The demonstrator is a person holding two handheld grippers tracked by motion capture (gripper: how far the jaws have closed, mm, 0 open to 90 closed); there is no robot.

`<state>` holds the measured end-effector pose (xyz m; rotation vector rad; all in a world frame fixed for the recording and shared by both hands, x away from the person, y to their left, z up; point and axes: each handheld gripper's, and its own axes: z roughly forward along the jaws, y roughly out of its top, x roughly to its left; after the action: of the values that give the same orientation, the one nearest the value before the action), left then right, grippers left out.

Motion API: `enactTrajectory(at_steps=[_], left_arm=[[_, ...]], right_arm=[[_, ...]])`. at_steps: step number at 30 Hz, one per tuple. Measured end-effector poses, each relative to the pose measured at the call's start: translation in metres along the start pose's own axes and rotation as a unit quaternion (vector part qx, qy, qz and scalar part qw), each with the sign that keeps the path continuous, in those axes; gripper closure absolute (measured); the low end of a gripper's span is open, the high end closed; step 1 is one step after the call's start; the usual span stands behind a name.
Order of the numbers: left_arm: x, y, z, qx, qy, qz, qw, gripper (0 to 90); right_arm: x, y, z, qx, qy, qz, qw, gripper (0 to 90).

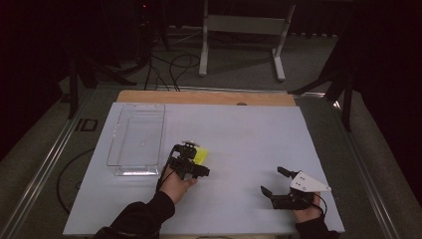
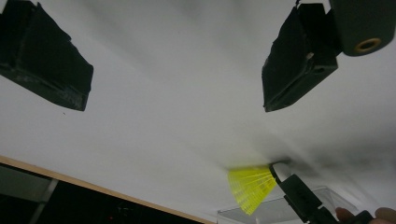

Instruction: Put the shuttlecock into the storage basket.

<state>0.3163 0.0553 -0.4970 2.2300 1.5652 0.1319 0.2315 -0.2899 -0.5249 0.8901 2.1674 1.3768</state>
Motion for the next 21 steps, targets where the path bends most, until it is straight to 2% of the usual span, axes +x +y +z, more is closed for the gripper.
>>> enactTrajectory(at_steps=[2,5,6,8,10,11,12,15,17,18,21], left_arm=[[0.001,0.0,-0.001,-0.006,0.0,-0.005,1.0,23.4],[0.0,0.001,-0.001,-0.002,-0.004,-0.01,0.9999,27.9],[-0.001,0.002,0.002,0.007,0.002,-0.007,0.9999,28.4],[-0.001,0.003,0.005,0.02,0.002,-0.012,0.9997,30.0],[-0.001,0.004,0.006,0.025,0.005,-0.018,0.9995,30.7],[-0.001,0.004,0.006,0.032,0.004,-0.013,0.9994,31.6],[-0.001,0.004,0.006,0.033,0.012,-0.01,0.9993,31.9],[0.0,0.006,0.007,0.042,0.012,-0.011,0.999,34.3],[0.001,0.008,0.007,0.047,0.006,-0.013,0.9988,39.2],[0.0,0.009,0.006,0.05,-0.004,-0.009,0.9987,39.5],[0.001,0.011,0.007,0.056,-0.011,-0.011,0.9983,43.6]], right_arm=[[0.0,0.0,0.0,0.001,0.0,-0.002,1.0,9.2],[0.0,0.0,0.0,0.002,0.0,-0.002,1.0,9.1],[0.0,0.0,0.001,0.002,0.0,-0.002,1.0,9.2],[0.0,0.0,0.001,0.002,0.0,-0.002,1.0,9.2],[0.0,0.0,0.001,0.003,-0.001,-0.002,1.0,9.2],[0.0,0.0,0.001,0.003,-0.001,-0.001,1.0,9.2],[-0.001,0.0,0.001,0.003,-0.002,-0.001,1.0,9.2],[-0.001,-0.001,0.001,0.004,-0.002,0.0,1.0,9.2],[-0.001,-0.001,0.001,0.004,-0.001,0.001,1.0,9.2],[-0.001,-0.001,0.001,0.005,-0.003,0.0,1.0,9.2],[-0.001,-0.001,0.001,0.005,-0.004,0.002,1.0,9.2]])
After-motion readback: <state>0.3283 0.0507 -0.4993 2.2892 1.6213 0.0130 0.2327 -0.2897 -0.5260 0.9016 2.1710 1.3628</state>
